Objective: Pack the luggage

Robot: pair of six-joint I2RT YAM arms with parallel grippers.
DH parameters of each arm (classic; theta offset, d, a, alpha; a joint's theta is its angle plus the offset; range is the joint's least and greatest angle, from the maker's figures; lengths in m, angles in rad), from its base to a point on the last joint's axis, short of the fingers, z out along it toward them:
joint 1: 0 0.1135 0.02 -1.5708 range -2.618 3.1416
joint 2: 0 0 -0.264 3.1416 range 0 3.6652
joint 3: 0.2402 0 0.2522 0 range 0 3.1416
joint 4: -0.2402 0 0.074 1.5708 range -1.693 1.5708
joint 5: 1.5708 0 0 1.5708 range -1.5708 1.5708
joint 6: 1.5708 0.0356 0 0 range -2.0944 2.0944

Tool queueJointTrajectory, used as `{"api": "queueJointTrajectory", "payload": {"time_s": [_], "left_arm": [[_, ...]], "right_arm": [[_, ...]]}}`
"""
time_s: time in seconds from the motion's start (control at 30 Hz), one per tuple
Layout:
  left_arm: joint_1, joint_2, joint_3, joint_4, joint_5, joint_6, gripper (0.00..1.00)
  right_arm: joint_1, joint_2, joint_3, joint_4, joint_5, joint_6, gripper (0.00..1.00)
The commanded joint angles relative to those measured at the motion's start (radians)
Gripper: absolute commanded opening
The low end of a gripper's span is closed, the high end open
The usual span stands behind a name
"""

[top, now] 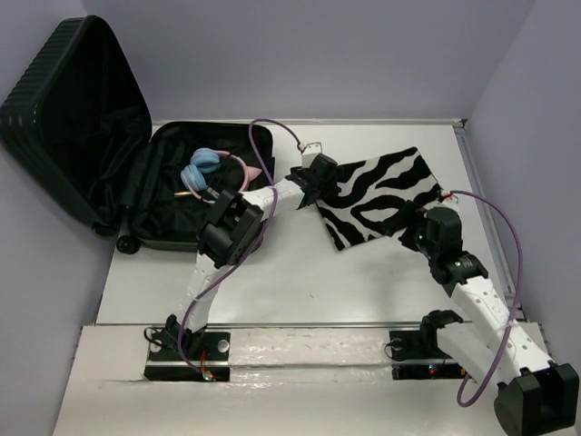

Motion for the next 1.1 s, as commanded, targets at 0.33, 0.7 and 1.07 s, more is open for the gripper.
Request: {"api": "queueJointTrajectory", "payload": {"time_s": [0.33,0.7,1.07], "left_arm": [[0.019,0.039,-0.016,0.107,0.101,-0.042,0.55],[0.028,-0.003,-0.102,0.235,0.165,-0.038,0.15],[0.028,-0.110,-0.185,0.316,0.187,0.005,0.06]], "right_arm": [[-0.551,0.353,0.017,0.286,-0.111,0.190,0.98],[-0.583,0.827,0.233,0.380,-0.135,0.196,0.98],[-0.583,1.070,0.312,0.529,-0.484,0.296,0.63]]}}
